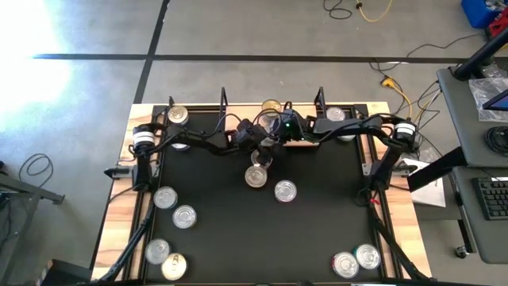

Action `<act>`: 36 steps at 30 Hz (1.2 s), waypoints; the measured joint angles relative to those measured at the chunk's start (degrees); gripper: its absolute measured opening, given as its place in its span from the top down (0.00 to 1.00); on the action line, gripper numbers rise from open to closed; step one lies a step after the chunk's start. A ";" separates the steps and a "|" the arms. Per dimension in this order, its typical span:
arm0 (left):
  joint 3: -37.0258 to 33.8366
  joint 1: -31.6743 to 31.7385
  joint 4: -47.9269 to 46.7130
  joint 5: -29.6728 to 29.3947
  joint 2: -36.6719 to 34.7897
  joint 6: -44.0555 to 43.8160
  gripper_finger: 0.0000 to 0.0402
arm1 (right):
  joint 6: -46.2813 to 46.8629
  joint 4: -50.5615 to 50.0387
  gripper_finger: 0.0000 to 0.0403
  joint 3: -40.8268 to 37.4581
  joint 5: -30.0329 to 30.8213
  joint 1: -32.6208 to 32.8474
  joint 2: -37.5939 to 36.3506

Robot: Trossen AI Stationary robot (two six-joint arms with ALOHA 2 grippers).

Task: Stack canned seafood by type on shelf
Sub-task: Put the green tuna can on the shelf, then stack the green tuna can on the shelf aligned with the other green tuna can

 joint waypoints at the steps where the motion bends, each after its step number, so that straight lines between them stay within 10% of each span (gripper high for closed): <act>1: 0.00 -0.26 -0.97 0.01 -0.43 0.00 0.01 | 0.00 0.07 0.96 0.00 0.03 0.00 0.00; 22: -0.83 -27.80 -21.33 -26.22 -13.62 -15.12 0.01 | 0.98 4.17 0.96 -0.03 -0.26 -0.08 -1.66; 36: -6.42 -38.27 -12.63 -33.58 -13.68 -28.52 0.01 | 5.24 -18.23 0.96 0.44 2.79 9.52 -31.23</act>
